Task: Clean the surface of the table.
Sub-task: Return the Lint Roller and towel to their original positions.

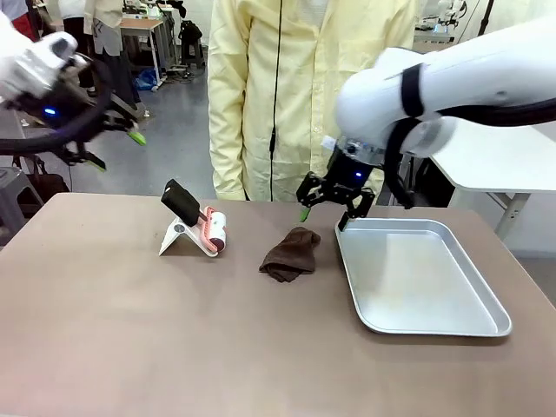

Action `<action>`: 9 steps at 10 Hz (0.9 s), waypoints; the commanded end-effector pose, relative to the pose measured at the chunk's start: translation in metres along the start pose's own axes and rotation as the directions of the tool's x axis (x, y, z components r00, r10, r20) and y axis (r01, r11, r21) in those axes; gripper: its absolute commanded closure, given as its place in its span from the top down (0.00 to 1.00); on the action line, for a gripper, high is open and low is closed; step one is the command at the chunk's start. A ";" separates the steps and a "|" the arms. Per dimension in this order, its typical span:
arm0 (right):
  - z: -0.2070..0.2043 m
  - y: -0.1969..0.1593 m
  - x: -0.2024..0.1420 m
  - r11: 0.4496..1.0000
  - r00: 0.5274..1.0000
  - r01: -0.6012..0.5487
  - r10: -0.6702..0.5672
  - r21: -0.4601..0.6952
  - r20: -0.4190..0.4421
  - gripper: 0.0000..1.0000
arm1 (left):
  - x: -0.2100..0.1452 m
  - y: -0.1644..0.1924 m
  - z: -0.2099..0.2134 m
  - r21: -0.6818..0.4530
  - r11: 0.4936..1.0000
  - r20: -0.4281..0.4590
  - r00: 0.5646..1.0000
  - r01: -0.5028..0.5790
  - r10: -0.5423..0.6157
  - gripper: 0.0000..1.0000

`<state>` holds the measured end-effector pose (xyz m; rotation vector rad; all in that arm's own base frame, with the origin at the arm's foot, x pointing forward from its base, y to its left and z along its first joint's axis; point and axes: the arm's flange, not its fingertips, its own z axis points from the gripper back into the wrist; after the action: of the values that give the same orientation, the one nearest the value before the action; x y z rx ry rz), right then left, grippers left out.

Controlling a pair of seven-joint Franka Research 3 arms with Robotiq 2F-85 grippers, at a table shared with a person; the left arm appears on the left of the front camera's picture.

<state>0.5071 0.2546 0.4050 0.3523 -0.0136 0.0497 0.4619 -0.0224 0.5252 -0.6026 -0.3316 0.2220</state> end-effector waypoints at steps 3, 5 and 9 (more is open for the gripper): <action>-0.002 -0.104 -0.103 0.804 0.959 -0.199 0.044 0.560 0.278 1.00 | -0.088 0.078 0.098 -0.441 0.897 -0.073 0.997 -0.010 -0.025 1.00; 0.004 -0.125 -0.131 0.579 0.876 -0.399 0.013 0.711 0.481 1.00 | -0.087 0.100 0.098 -0.473 0.872 -0.042 0.991 -0.130 0.125 1.00; 0.003 -0.151 -0.159 0.122 0.691 -0.720 0.035 0.683 0.722 1.00 | -0.057 0.111 0.057 -0.681 0.731 0.004 0.998 -0.041 0.060 1.00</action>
<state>0.3761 0.1127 0.3949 1.4311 -0.7179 0.3292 0.3612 0.0815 0.4930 -1.2834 -0.3897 0.1991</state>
